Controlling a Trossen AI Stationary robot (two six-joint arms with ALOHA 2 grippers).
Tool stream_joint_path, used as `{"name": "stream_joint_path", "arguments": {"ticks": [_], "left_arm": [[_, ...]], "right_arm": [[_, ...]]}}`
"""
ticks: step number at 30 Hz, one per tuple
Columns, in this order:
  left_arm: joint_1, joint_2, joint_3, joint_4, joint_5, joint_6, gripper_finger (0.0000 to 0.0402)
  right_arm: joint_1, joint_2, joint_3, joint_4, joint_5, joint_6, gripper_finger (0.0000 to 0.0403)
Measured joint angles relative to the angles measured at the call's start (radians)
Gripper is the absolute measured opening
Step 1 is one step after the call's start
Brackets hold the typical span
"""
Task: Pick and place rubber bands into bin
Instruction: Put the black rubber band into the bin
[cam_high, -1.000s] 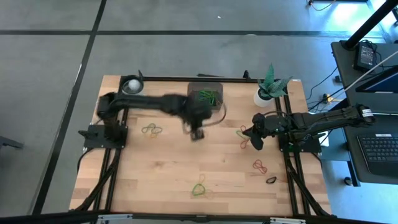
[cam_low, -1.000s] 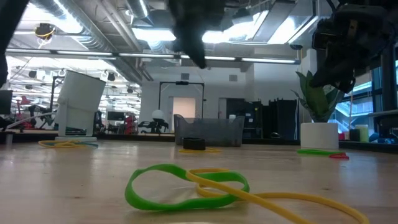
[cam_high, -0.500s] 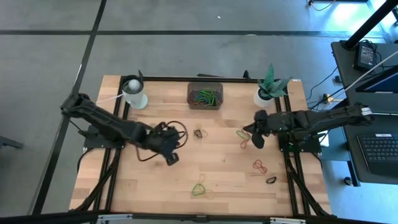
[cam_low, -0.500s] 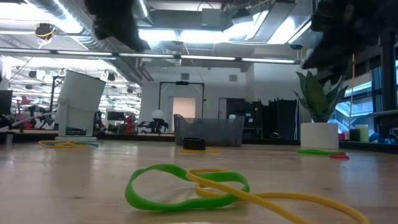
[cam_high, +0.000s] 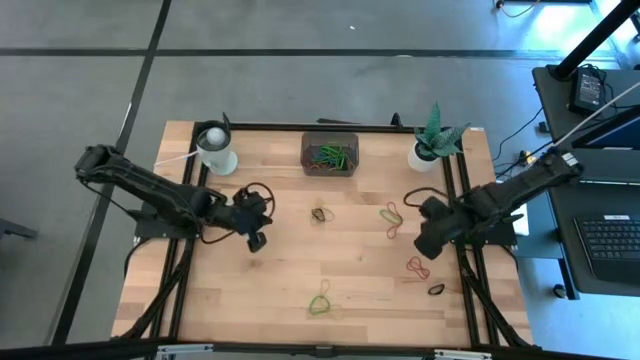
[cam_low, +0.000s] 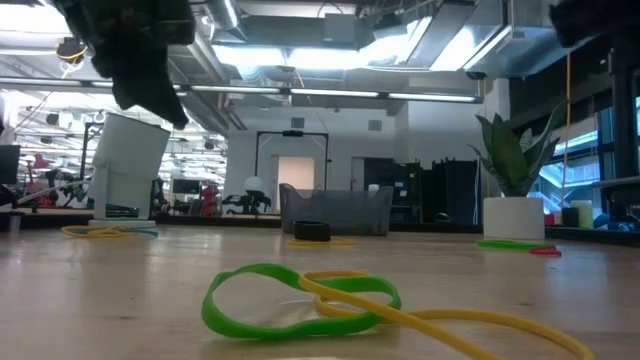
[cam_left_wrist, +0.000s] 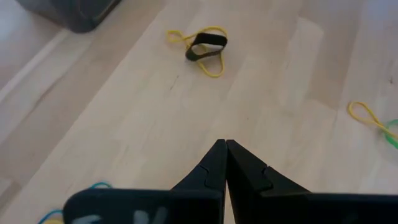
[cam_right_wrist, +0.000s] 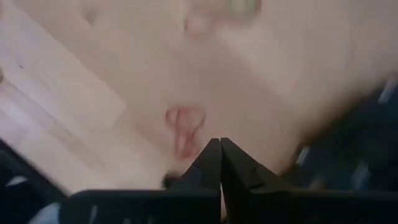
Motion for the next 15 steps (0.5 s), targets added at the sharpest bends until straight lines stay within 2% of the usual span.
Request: {"name": "stream_joint_path", "arguments": {"ticks": [3,7,12,15], "left_arm": [[0.007,-0.061,-0.048,0.019,0.018,0.001,0.0003],[0.006,-0.122,-0.069,0.029,0.065,0.041,0.0002],[0.006,-0.163,-0.069,0.032,0.112,0.120,0.0003],[0.005,-0.175,-0.069,0.027,0.124,0.123,0.0002]], "right_arm": [[0.064,0.060,0.004,0.013,-0.081,0.245,0.0005],[0.157,0.117,0.004,0.040,-0.087,0.493,0.0024],[0.259,0.182,0.004,0.058,-0.134,0.699,0.0056],[0.313,0.231,0.004,0.088,-0.169,0.695,0.0078]]}}
